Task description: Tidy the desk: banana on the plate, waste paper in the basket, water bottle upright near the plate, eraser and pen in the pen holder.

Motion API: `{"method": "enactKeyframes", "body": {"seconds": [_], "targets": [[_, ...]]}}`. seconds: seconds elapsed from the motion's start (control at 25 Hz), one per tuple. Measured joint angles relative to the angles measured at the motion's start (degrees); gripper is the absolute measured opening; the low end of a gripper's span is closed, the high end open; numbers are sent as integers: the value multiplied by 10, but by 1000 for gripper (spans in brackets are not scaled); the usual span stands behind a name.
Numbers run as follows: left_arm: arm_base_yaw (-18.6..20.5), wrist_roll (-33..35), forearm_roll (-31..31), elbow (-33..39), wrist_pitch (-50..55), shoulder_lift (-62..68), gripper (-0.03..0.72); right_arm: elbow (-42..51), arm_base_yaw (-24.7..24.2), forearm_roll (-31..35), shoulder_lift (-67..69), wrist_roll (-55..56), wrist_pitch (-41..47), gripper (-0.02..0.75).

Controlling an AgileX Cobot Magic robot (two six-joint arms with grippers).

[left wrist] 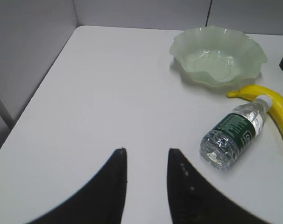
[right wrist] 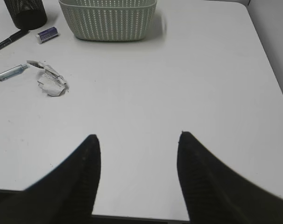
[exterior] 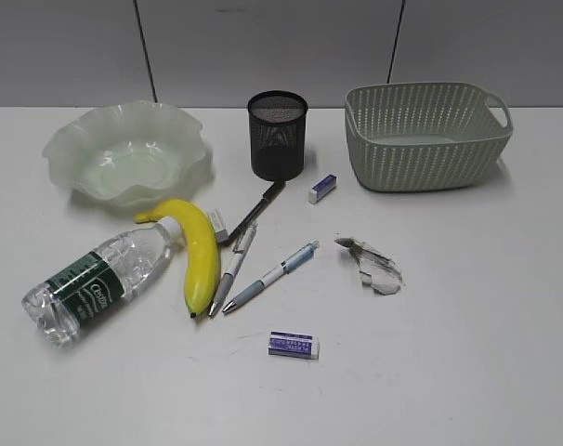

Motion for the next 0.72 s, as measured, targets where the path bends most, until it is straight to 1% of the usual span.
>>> {"method": "enactKeyframes", "body": {"seconds": [0.72], "targets": [[0,0,0,0,0,0,226,0,0,0,0,0,0,424]]}}
